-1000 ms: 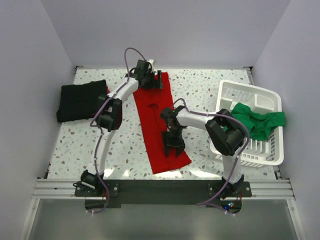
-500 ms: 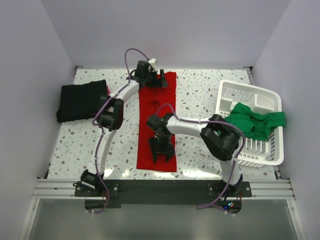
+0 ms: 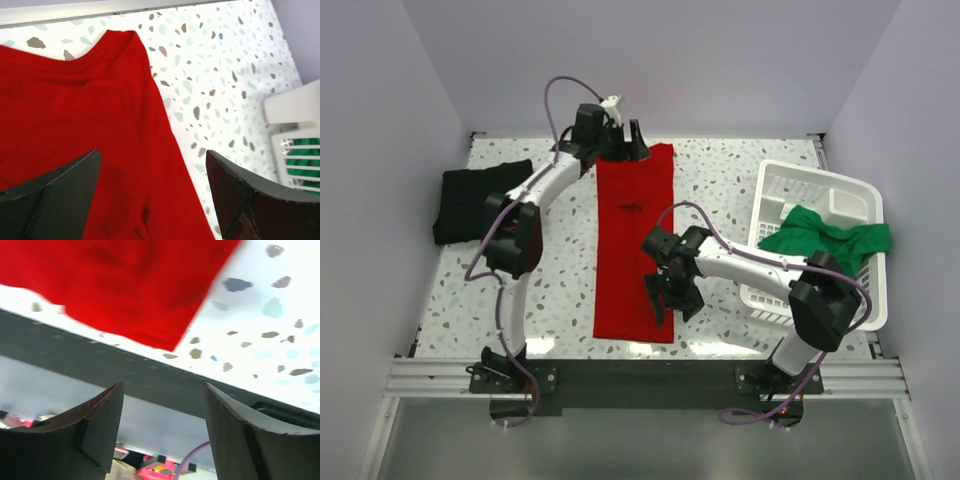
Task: Fold and stack the t-shirts
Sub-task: Fold the tshirt
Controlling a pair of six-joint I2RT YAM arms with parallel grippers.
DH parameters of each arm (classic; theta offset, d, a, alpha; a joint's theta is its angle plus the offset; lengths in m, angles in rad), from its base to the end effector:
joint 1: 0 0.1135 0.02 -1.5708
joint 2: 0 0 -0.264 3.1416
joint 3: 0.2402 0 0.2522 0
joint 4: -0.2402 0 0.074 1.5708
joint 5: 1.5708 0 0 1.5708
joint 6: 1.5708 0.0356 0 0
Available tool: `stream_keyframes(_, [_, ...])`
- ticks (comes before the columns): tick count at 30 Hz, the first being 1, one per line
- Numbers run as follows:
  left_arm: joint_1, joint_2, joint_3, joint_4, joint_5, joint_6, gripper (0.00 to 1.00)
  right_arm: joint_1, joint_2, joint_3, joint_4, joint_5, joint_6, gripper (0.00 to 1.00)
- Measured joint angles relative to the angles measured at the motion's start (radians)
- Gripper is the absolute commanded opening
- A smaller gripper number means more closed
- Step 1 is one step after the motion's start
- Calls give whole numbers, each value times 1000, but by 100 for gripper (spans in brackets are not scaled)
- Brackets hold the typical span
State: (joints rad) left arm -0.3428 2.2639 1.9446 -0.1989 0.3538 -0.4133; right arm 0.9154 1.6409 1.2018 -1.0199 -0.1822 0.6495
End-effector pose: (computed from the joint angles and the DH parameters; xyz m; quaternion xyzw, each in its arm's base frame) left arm 0.4982 -0.1909 0.2435 0.0584 0.8538 -0.3239 0.4034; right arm 0.1764 0.2401 0.2187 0.1368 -0.9849 -0.1036 0.0246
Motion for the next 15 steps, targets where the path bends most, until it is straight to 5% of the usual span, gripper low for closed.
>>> stream_keyframes(9, [-63,-615,-663,-50,-159,-72,88,-28,1,-144,116,-3,-57,57])
stream_keyframes(15, [-194,-809,-1103,-155,-214,-207,88,-31,24,-149,194,-46,-68,52])
